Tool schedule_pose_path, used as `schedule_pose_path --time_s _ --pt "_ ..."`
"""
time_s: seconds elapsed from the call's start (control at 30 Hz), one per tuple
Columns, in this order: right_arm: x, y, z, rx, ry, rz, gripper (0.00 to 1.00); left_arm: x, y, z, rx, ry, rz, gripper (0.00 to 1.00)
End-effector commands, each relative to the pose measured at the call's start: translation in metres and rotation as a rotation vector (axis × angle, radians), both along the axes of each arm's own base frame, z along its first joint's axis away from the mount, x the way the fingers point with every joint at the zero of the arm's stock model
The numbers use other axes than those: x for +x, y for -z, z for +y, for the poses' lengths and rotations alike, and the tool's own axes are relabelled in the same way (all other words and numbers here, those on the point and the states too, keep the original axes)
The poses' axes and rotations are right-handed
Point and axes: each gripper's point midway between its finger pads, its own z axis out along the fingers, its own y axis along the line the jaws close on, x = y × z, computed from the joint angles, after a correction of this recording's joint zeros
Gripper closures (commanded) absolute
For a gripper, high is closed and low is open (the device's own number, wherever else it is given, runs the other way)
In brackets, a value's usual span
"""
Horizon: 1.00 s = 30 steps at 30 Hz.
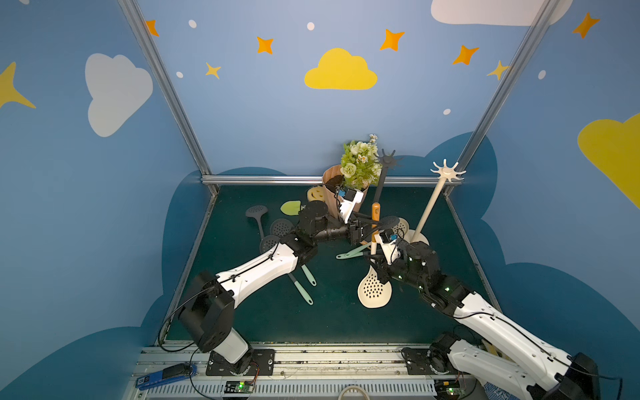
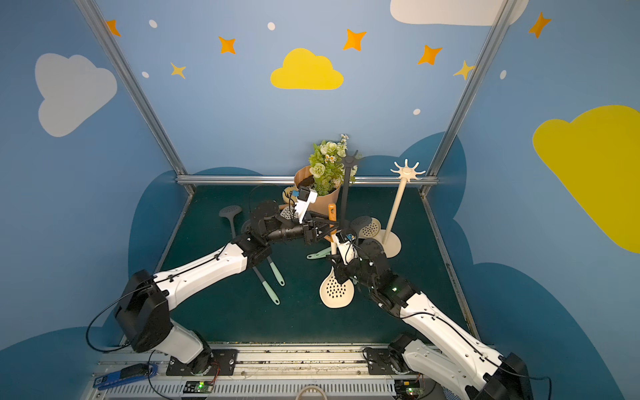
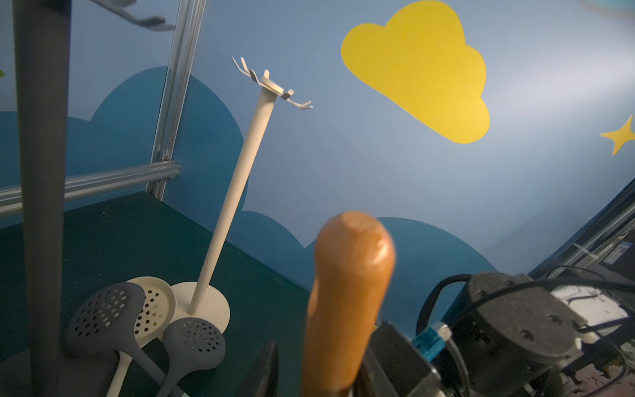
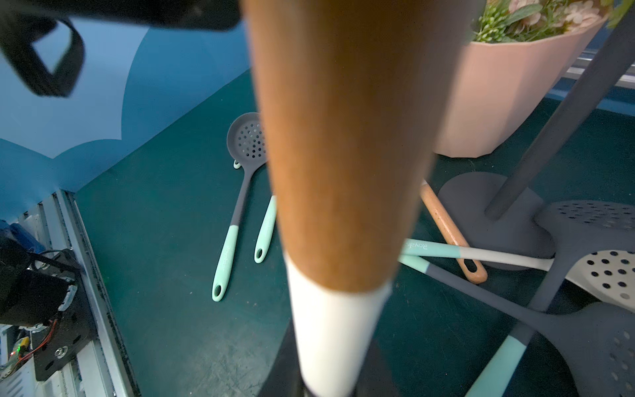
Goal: Hang the skimmer on the kitchen utensil rack
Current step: Pick up the skimmer from the center of the board.
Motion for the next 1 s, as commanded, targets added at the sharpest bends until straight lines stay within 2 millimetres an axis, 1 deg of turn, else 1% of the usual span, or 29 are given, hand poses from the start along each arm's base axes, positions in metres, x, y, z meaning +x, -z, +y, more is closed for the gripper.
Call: schedule_pose_path --time_s 0.0,0.13,0.2,0.3,0.37,0.43,0.53,0.57,0.63,0.67,0.83,0.97 --pt "0.003 -0.025 0.006 0.038 -0.017 -0.058 1.0 -0.003 -0.019 -0.001 -0.037 0.018 -0.048 0.72" --pt "-0.001 -0.027 0.009 0.029 -0.051 -0.072 0.99 -0.006 -0.024 -0.002 -0.049 0.048 -0.052 0.85" --pt "-0.003 -0.028 0.009 0.026 -0.067 -0.079 0.94 -0.005 -0.027 0.002 -0.052 0.046 -0.045 0.88" --pt "-0.004 -0.032 0.006 0.019 -0.06 -0.095 0.85 0.006 -0.029 0.01 -0.038 -0.015 -0.015 0.93" --pt "-0.003 -0.032 0.005 0.021 -0.056 -0.104 0.79 0.007 -0.03 0.014 -0.035 -0.025 -0.011 0.93" --pt "-0.006 -0.034 0.008 0.025 -0.084 -0.12 0.72 0.001 -0.034 0.016 -0.042 -0.001 -0.021 0.93" --pt "-0.017 -0.043 0.017 0.038 -0.174 -0.144 0.64 -0.01 -0.039 0.02 -0.048 0.08 -0.037 0.93" --pt "-0.023 -0.048 0.018 0.05 -0.211 -0.154 0.6 -0.014 -0.041 0.021 -0.048 0.113 -0.038 0.93" --pt "-0.032 -0.057 0.021 0.074 -0.266 -0.175 0.56 -0.02 -0.045 0.024 -0.048 0.169 -0.04 0.94" --pt "-0.036 -0.061 0.021 0.089 -0.293 -0.177 0.55 -0.022 -0.048 0.027 -0.052 0.189 -0.042 0.94" --pt "-0.043 -0.08 0.019 0.197 -0.387 -0.137 0.57 -0.03 -0.055 0.034 -0.055 0.263 -0.057 0.94" --pt "-0.045 -0.086 0.026 0.25 -0.453 -0.096 0.59 -0.035 -0.059 0.034 -0.055 0.3 -0.075 0.94"
